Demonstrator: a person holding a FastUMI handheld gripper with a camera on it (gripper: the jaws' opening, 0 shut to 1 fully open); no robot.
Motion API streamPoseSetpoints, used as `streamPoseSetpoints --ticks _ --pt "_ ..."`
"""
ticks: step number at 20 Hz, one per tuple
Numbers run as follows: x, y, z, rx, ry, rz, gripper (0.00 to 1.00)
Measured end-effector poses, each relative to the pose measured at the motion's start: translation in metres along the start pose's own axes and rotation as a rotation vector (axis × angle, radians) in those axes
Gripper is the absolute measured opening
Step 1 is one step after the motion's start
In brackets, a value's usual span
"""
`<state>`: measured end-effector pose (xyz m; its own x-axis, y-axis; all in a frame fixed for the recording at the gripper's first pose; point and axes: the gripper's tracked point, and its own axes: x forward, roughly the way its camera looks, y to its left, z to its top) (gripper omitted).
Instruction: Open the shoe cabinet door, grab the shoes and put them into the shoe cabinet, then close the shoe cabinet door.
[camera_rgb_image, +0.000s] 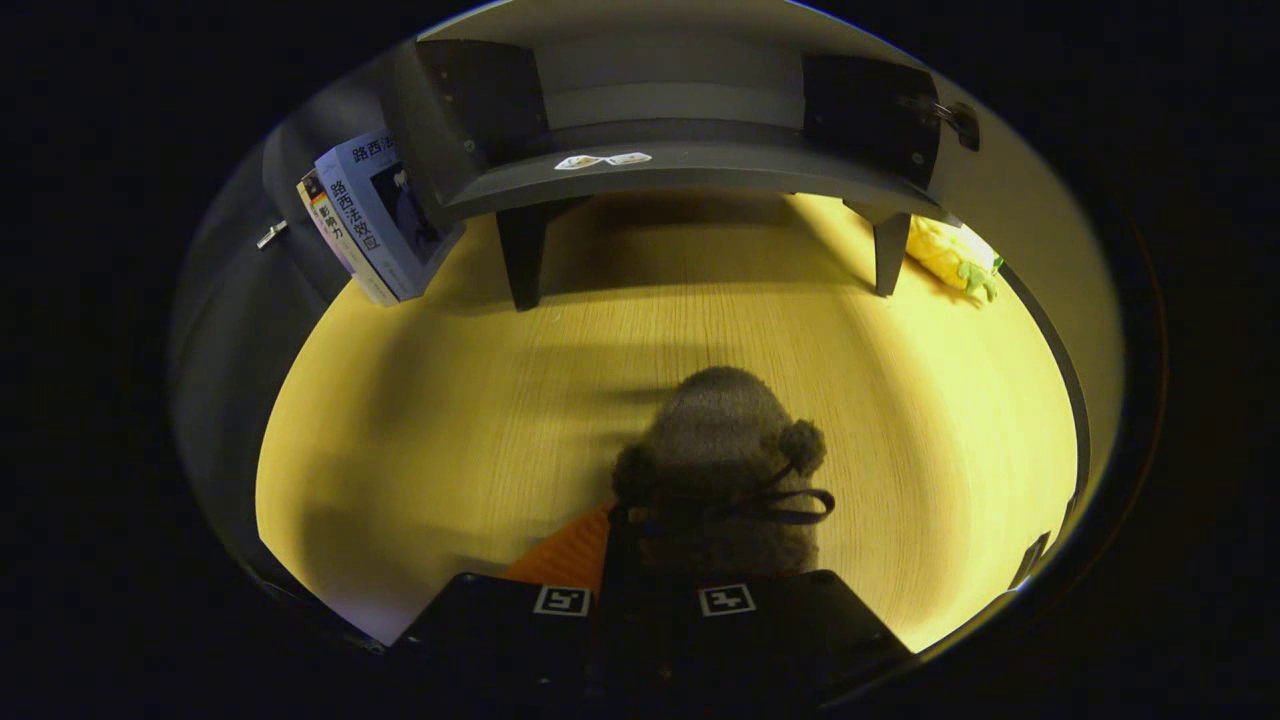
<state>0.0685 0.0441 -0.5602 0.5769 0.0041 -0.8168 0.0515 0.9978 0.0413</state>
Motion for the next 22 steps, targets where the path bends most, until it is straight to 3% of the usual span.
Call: streamPoseSetpoints --ticks 4,6,13,19,22 --pt "-0.001 -0.004 0.009 -0.024 -0.01 0.006 0.2" --pt "0.001 -0.002 0.001 -0.043 -0.014 0.001 0.05" --pt "-0.01 -0.005 -0.01 -0.09 0.01 -0.011 0.05" --pt "-0.074 -0.002 0.006 -0.109 -0.068 0.038 0.05" --pt "-0.13 -0.007 0.044 -0.124 -0.165 0.041 0.05"
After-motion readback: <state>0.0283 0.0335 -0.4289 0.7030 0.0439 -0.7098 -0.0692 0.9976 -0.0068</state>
